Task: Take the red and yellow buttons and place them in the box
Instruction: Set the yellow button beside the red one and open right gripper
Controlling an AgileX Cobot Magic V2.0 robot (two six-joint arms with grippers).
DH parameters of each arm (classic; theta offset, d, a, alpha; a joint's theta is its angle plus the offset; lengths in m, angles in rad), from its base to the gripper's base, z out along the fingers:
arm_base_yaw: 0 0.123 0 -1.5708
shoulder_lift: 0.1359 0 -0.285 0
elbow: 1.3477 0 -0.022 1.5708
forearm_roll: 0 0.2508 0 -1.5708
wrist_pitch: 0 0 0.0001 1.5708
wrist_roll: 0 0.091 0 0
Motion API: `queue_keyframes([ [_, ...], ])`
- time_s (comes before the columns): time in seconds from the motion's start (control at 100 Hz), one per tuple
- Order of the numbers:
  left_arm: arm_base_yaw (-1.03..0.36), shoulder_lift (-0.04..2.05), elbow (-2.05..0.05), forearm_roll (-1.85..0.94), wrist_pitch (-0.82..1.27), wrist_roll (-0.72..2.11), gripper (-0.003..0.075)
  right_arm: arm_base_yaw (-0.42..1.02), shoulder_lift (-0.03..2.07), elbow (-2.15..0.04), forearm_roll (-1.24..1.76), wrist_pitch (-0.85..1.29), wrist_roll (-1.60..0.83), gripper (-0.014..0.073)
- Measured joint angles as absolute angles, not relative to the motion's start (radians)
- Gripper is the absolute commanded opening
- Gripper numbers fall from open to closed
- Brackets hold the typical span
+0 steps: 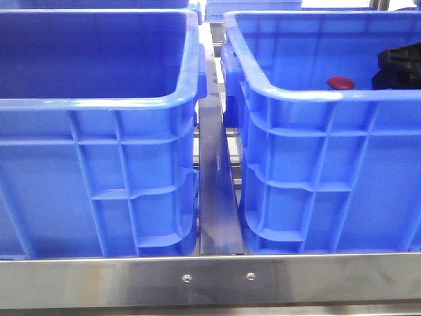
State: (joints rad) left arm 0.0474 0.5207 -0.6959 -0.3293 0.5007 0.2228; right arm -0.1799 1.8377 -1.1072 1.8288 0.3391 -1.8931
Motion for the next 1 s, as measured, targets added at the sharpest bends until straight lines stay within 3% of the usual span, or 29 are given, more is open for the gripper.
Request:
queue_keyframes([
  [0.49, 0.047, 0.521, -0.696, -0.329, 0.501, 0.223, -0.0019, -0.18, 1.57, -0.995, 1.82, 0.279, -1.864, 0.0472],
  [1.0, 0.047, 0.521, -0.696, -0.329, 0.501, 0.223, -0.0019, -0.137, 0.918, -0.631, 1.82, 0.155, -1.82, 0.0465],
])
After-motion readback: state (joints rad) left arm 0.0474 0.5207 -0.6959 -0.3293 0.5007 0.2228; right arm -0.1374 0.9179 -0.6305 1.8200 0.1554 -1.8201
